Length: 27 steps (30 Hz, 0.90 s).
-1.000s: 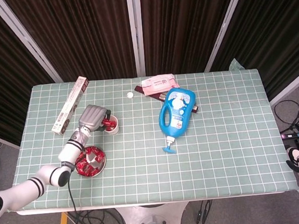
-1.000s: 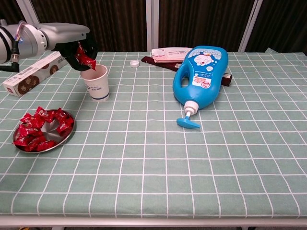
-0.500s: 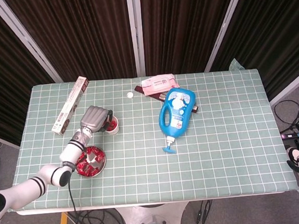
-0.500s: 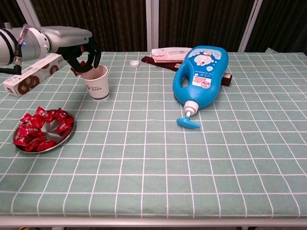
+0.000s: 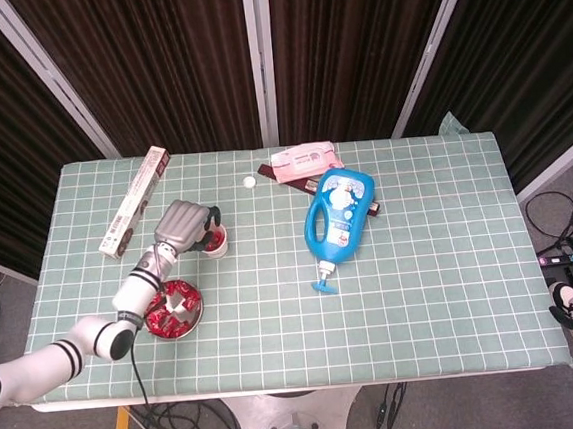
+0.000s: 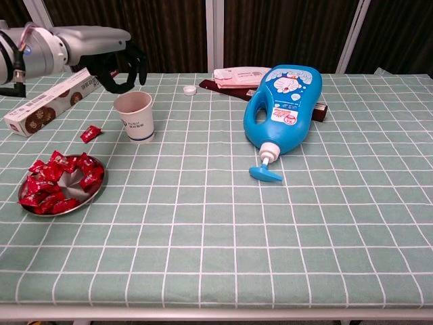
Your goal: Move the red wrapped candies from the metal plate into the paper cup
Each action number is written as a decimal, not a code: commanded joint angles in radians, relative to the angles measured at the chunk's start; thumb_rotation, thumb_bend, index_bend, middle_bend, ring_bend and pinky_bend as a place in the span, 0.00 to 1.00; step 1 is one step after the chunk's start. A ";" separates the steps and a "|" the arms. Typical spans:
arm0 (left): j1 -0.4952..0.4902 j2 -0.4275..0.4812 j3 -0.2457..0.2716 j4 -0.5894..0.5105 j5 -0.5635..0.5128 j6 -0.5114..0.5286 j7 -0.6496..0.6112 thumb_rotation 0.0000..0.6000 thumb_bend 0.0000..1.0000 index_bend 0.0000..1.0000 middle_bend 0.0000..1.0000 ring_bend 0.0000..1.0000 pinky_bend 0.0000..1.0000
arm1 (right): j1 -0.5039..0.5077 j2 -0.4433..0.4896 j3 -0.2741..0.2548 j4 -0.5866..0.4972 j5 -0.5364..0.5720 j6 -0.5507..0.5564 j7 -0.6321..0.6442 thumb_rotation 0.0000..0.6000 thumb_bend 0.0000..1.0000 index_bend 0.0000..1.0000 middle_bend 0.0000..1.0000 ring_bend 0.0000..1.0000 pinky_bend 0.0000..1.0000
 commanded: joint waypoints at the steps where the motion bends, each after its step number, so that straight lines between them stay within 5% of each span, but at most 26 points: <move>1: 0.023 0.039 -0.006 -0.052 0.001 0.042 -0.008 1.00 0.47 0.49 0.60 0.93 1.00 | 0.001 0.001 0.001 -0.001 -0.003 0.001 0.002 1.00 0.06 0.00 0.11 0.05 0.31; 10: 0.123 0.084 0.062 -0.074 -0.080 0.079 0.032 1.00 0.24 0.45 0.61 0.92 1.00 | -0.001 0.004 -0.004 0.001 -0.019 0.009 0.012 1.00 0.06 0.00 0.11 0.05 0.31; 18: 0.108 -0.017 0.097 0.080 -0.104 -0.023 0.030 1.00 0.22 0.45 0.75 0.92 1.00 | -0.009 0.006 -0.008 -0.012 -0.022 0.021 -0.002 1.00 0.06 0.00 0.11 0.05 0.31; 27: 0.070 -0.116 0.087 0.241 -0.151 -0.095 0.066 1.00 0.22 0.45 0.77 0.92 1.00 | -0.014 0.014 -0.006 -0.028 -0.008 0.021 -0.022 1.00 0.06 0.00 0.11 0.05 0.31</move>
